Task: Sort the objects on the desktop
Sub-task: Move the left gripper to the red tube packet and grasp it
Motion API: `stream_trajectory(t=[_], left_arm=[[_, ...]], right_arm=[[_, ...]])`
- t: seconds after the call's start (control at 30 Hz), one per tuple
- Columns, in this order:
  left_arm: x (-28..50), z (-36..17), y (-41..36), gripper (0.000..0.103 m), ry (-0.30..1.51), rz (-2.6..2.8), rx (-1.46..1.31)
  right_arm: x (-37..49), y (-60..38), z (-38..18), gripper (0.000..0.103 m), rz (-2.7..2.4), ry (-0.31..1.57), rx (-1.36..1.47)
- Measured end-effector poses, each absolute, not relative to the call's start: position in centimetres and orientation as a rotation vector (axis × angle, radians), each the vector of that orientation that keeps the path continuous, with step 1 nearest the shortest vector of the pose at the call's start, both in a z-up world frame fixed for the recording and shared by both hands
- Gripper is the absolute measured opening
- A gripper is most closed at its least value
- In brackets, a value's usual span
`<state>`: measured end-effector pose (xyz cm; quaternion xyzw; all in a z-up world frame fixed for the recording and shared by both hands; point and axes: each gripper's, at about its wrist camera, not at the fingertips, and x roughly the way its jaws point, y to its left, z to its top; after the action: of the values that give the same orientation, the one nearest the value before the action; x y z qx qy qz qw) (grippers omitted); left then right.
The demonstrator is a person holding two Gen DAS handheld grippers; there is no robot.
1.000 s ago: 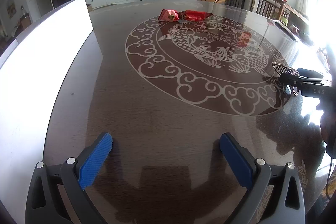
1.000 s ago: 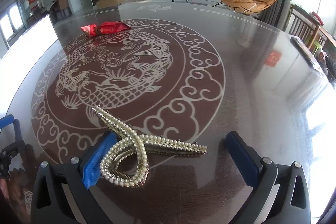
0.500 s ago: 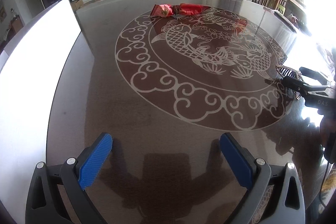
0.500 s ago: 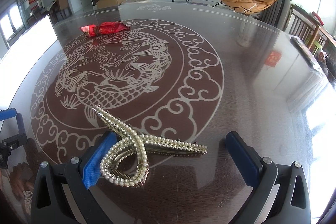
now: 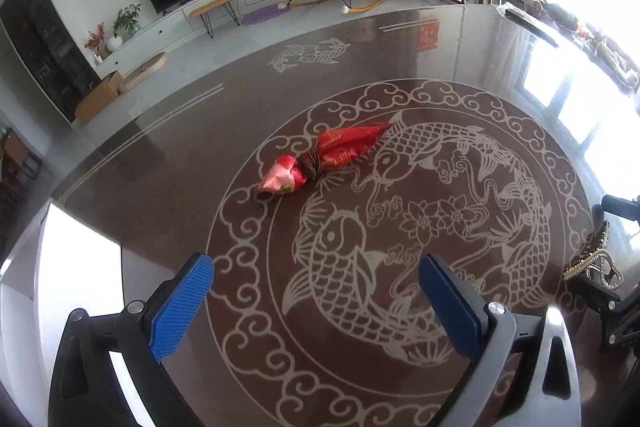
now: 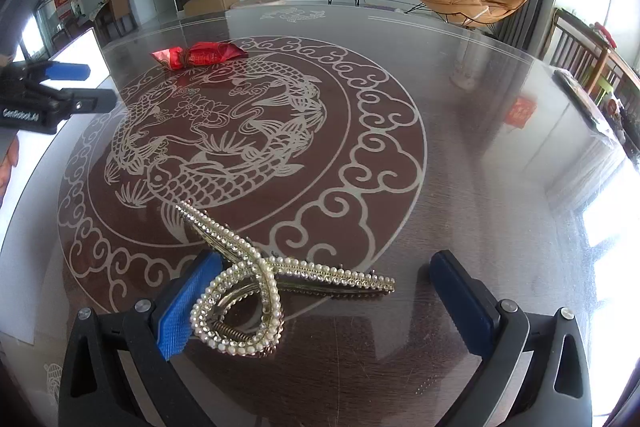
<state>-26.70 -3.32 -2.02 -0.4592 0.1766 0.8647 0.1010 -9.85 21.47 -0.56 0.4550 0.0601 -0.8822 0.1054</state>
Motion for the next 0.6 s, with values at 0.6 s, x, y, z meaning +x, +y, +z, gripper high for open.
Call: stream_trajectory(t=[0.6], left_arm=[[-36.8,-5.6,-1.2,0.103,0.432,2.459,-1.404]], right_arm=[[-9.8,21.5,-0.6,0.103,-2.600,0.177,1.340]])
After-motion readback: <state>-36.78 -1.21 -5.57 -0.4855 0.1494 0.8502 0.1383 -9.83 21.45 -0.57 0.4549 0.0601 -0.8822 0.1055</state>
